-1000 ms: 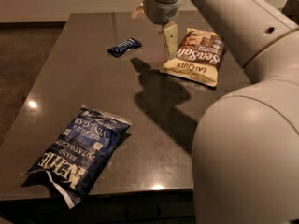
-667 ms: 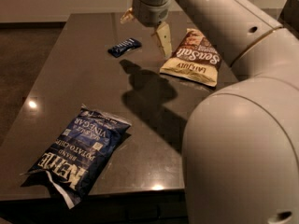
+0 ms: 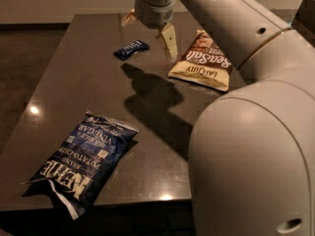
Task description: Move rxbar blueberry near brown chip bag
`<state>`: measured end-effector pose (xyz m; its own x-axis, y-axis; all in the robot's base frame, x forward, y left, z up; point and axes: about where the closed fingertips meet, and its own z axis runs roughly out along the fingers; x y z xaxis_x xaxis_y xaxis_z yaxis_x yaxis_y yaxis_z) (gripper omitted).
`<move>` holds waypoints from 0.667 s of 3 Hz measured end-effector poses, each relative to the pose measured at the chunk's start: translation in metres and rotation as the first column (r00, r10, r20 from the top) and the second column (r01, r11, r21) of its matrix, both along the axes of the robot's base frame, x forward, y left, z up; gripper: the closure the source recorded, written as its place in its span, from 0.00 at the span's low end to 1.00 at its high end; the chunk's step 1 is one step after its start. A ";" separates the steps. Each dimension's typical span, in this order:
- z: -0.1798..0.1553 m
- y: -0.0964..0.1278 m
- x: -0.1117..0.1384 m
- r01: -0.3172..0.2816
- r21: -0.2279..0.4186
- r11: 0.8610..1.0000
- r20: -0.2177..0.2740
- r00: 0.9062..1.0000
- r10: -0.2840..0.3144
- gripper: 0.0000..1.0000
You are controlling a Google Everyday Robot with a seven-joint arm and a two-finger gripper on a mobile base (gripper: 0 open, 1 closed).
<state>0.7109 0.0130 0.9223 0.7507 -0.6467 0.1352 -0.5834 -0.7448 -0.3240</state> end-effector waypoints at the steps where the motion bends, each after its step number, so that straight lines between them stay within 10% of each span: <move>1: -0.003 0.011 0.009 -0.052 -0.028 0.998 0.002 0.999 0.052 0.00; 2: -0.010 0.031 0.025 -0.126 -0.063 0.990 0.013 0.992 0.127 0.00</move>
Offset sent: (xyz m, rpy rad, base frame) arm 0.0410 0.0460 -0.0068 -0.1123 -0.0157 0.2079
